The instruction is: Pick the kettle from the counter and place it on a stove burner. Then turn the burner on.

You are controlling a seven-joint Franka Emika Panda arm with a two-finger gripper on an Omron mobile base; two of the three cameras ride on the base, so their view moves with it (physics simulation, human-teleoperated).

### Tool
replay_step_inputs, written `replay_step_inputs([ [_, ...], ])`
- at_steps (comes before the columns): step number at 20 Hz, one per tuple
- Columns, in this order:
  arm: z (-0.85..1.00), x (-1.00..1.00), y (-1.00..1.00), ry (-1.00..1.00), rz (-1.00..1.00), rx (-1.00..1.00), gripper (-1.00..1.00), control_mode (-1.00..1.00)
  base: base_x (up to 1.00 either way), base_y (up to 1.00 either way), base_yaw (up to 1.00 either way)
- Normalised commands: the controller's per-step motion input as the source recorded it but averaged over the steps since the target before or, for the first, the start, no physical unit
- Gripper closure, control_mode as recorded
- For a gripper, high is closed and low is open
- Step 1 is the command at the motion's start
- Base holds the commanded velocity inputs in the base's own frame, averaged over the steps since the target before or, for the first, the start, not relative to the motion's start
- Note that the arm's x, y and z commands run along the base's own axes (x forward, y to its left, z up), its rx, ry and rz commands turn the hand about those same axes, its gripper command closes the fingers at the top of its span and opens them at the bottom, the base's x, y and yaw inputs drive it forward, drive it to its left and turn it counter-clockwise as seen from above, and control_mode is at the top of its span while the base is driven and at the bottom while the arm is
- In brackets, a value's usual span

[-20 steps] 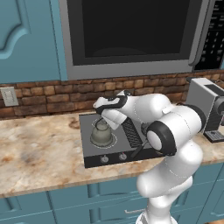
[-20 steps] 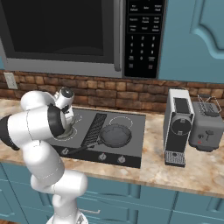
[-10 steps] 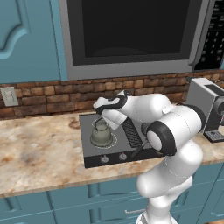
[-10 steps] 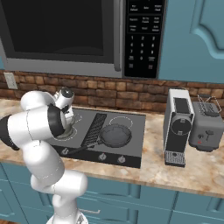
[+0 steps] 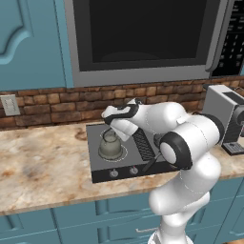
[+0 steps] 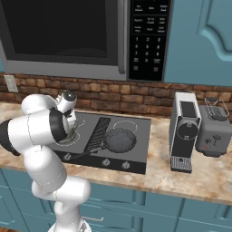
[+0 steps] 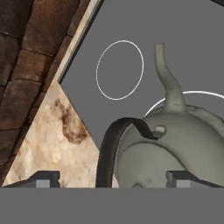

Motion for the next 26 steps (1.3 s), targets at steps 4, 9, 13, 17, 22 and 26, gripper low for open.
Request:
replay_step_inputs([
  [4,0.37,0.00,0.01,-0.06,0.00,0.00,-1.00,-1.00,0.00,0.00,0.00],
  [9,0.27,-0.03,0.00,-0.07,0.00,0.00,-1.00,-1.00,0.00,0.00,0.00],
  [13,0.00,0.00,0.00,-0.01,0.00,0.00,-1.00,-1.00,0.00,0.00,0.00],
  [17,0.52,-0.14,0.00,-0.27,0.00,0.00,-1.00,-1.00,0.00,0.00,0.00],
  [22,0.50,-0.35,0.00,-0.25,0.00,-0.03,-1.00,-1.00,0.00,0.00,0.00],
  [26,0.10,-0.97,0.00,-0.27,0.07,-0.17,-1.00,-1.00,0.00,0.00,0.00],
])
